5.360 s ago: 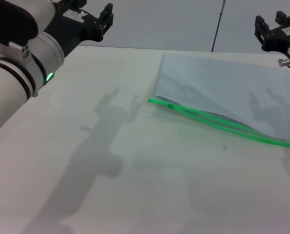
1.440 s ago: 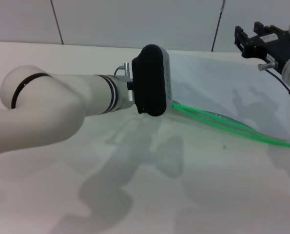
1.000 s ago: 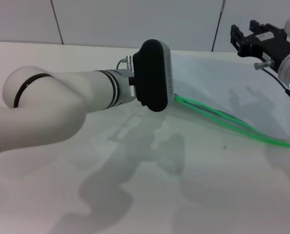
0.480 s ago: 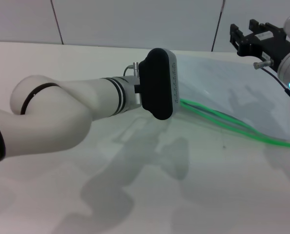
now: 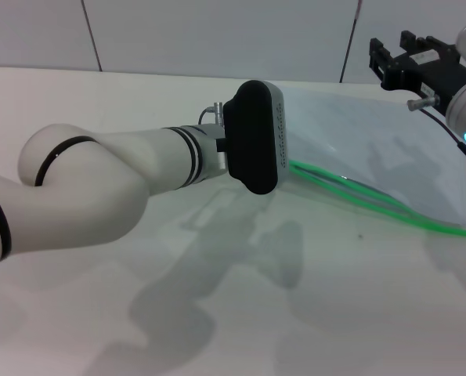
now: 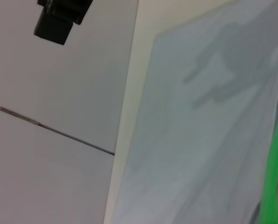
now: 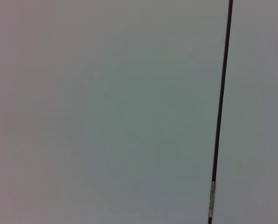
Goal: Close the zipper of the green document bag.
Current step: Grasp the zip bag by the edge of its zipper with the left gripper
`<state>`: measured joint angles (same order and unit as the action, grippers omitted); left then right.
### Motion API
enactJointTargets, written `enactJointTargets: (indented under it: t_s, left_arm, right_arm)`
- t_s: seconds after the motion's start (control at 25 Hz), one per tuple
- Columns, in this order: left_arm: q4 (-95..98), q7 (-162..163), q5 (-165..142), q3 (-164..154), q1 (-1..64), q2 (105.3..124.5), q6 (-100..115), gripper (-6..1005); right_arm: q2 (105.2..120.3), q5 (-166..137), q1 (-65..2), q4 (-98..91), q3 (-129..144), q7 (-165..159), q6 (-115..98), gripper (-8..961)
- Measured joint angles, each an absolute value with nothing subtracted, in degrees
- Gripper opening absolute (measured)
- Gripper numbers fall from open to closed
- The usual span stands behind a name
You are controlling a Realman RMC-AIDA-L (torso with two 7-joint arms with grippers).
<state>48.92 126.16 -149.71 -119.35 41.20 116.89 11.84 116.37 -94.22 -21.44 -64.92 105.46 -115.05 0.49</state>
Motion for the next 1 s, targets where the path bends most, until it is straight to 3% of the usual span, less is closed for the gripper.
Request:
enactJointTargets:
  t_s: [0.28,0.52,0.64,1.0]
  left_arm:
    - [47.5,126.0,-149.7,-121.3,41.2,116.78,8.2,649]
    - [47.4,126.2,-149.7,-121.2,40.9,116.76,6.8,396]
    - [47.4,126.4,-149.7,-121.1,40.9,116.78,6.8,160]
    - [50.2,126.9,-149.6,-121.2,38.3,116.81,6.7,88]
  right_arm:
    - [116.37,-94.2,-21.4,-65.1,105.5,-115.0,0.2,461]
    - [116.37,-94.2,-21.4,-65.5,106.2,-115.0,0.2,460]
    - [116.36,-94.2,-21.4,-65.6,106.7,-115.0,0.2,459]
    - [116.10,-93.8,-21.1,-67.7,102.7,-114.9,-8.5,457]
